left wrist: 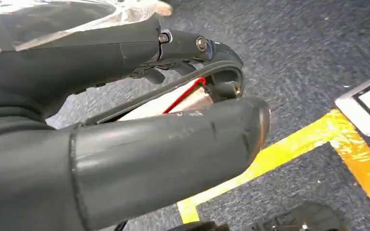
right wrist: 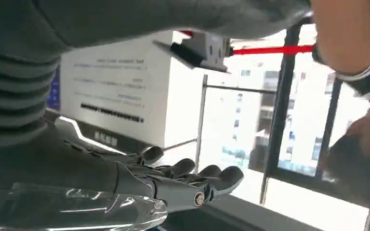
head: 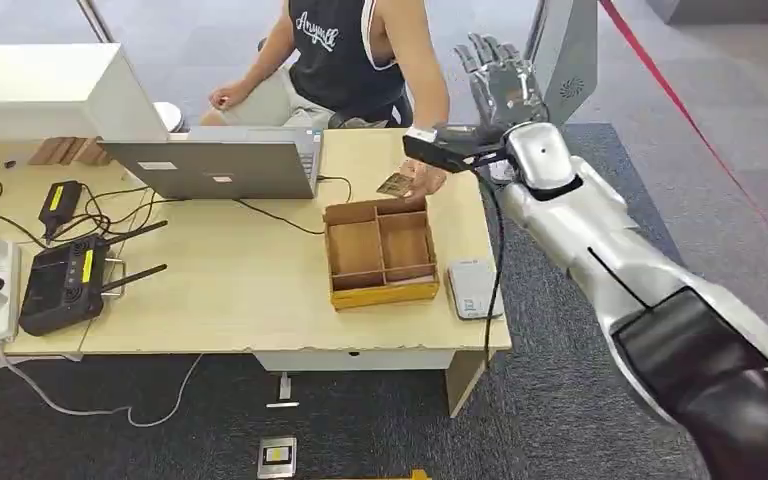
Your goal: Pass the card to the sensor for recognition and then transmit it.
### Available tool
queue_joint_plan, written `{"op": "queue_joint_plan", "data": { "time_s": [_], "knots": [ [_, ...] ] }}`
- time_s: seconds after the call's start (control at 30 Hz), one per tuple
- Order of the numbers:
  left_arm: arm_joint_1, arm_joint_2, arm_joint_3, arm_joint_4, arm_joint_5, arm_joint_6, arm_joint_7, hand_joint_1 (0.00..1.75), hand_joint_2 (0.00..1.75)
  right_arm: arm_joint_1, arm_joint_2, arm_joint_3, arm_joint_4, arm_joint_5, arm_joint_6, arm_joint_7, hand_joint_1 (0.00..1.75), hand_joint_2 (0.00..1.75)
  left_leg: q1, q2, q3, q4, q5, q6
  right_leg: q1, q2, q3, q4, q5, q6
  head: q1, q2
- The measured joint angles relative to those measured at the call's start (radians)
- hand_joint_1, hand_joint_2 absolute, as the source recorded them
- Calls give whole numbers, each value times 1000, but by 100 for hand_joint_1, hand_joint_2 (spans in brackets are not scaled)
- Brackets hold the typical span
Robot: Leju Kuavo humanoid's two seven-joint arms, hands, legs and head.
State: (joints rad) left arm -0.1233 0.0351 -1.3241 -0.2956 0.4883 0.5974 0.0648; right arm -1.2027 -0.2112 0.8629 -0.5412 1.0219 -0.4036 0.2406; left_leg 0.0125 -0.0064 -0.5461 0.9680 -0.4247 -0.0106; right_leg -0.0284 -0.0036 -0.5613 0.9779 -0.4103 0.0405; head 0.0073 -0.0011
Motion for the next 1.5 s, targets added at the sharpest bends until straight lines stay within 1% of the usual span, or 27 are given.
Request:
{"op": "queue_joint_plan", "data": {
  "time_s": [0.07,0.1,0.2,0.3,0.4,0.5,0.6,0.63,0.67,0.73,0.77,0.83,0.87,0.93,1.0,1.03,1.17,1.3,1.43,1.5],
  "knots": [
    [2,-1,2,0,18,7,4,0,0,0,-68,-14,-63,19,1,30,0,0,0,1,0,1,-1,1,0,0,0,-1,0,0,0,0],
    [2,-2,3,0,28,11,6,0,0,3,-112,-24,-97,20,1,43,0,0,0,1,0,1,-1,1,0,0,0,-1,0,1,0,0],
    [4,-4,11,-1,38,13,7,0,0,11,-207,-58,-182,16,1,48,0,0,0,1,-2,1,-1,1,-1,1,0,-1,1,1,0,0],
    [3,-6,18,-1,40,14,7,0,0,23,-268,-78,-247,17,2,50,0,0,0,5,0,1,-1,1,-1,6,-1,-1,2,2,2,0],
    [1,-8,24,-2,63,24,7,0,0,42,-318,-95,-300,13,-13,96,0,0,0,5,1,1,-1,1,0,7,-1,-1,2,2,-2,0],
    [5,-16,34,-2,101,44,13,0,0,82,-411,-150,-351,-72,-65,160,0,0,0,-2,0,2,0,1,0,0,0,-1,1,2,-1,0],
    [9,-29,50,-3,143,55,24,0,0,180,-518,-244,-384,-216,-169,194,0,0,0,-2,0,2,-2,3,0,-2,4,-4,0,4,0,0],
    [10,-32,54,-3,152,57,27,0,0,220,-542,-272,-387,-252,-196,202,0,0,0,-2,1,2,-3,4,0,-1,5,-5,0,4,-1,0],
    [10,-39,61,-3,162,59,30,0,0,274,-577,-321,-388,-308,-236,206,0,0,0,-1,2,3,-4,5,0,-1,5,-5,0,5,-1,0],
    [10,-48,75,-3,170,61,35,0,0,373,-628,-401,-383,-376,-270,201,0,0,0,-1,0,2,-6,6,0,0,6,-6,0,5,2,0],
    [10,-53,81,-2,169,61,36,0,0,424,-642,-437,-376,-398,-279,186,0,0,0,1,1,2,-6,6,0,2,5,-6,0,5,1,0],
    [7,-64,99,-2,159,61,39,0,0,500,-654,-508,-350,-412,-285,148,0,0,-1,2,0,2,-7,6,-1,3,5,-6,0,5,2,0],
    [6,-69,107,-1,152,61,39,0,0,530,-655,-539,-331,-418,-286,139,0,0,-1,2,0,2,-7,6,-1,4,5,-6,0,5,1,0],
    [5,-81,128,0,131,61,39,0,0,590,-646,-600,-285,-407,-287,120,0,0,0,1,1,2,-7,6,0,3,5,-6,0,5,1,0],
    [6,-89,151,2,104,61,39,0,0,645,-628,-667,-240,-368,-287,91,0,0,0,1,0,1,-6,6,0,3,5,-6,0,5,1,0],
    [6,-92,159,2,95,61,39,0,0,668,-617,-696,-224,-353,-287,87,0,0,0,1,1,1,-6,6,0,3,5,-6,0,5,1,0],
    [8,-103,206,3,47,61,41,0,0,748,-563,-824,-148,-314,-287,70,0,0,0,1,0,0,-5,6,0,1,5,-6,0,5,1,0],
    [13,-109,256,3,-20,61,61,0,0,799,-500,-943,-86,-228,-282,52,0,0,0,2,1,0,-6,6,0,2,4,-6,-1,5,0,0],
    [18,-113,287,3,-23,61,61,0,0,822,-441,-1020,-2,-240,-285,27,0,0,0,2,2,0,-6,6,0,2,5,-6,-2,5,1,0],
    [19,-117,301,3,-23,61,68,0,0,832,-407,-1043,37,-236,-285,29,0,0,0,2,1,-1,-6,6,0,2,5,-5,-2,5,1,0]
  ]
}}
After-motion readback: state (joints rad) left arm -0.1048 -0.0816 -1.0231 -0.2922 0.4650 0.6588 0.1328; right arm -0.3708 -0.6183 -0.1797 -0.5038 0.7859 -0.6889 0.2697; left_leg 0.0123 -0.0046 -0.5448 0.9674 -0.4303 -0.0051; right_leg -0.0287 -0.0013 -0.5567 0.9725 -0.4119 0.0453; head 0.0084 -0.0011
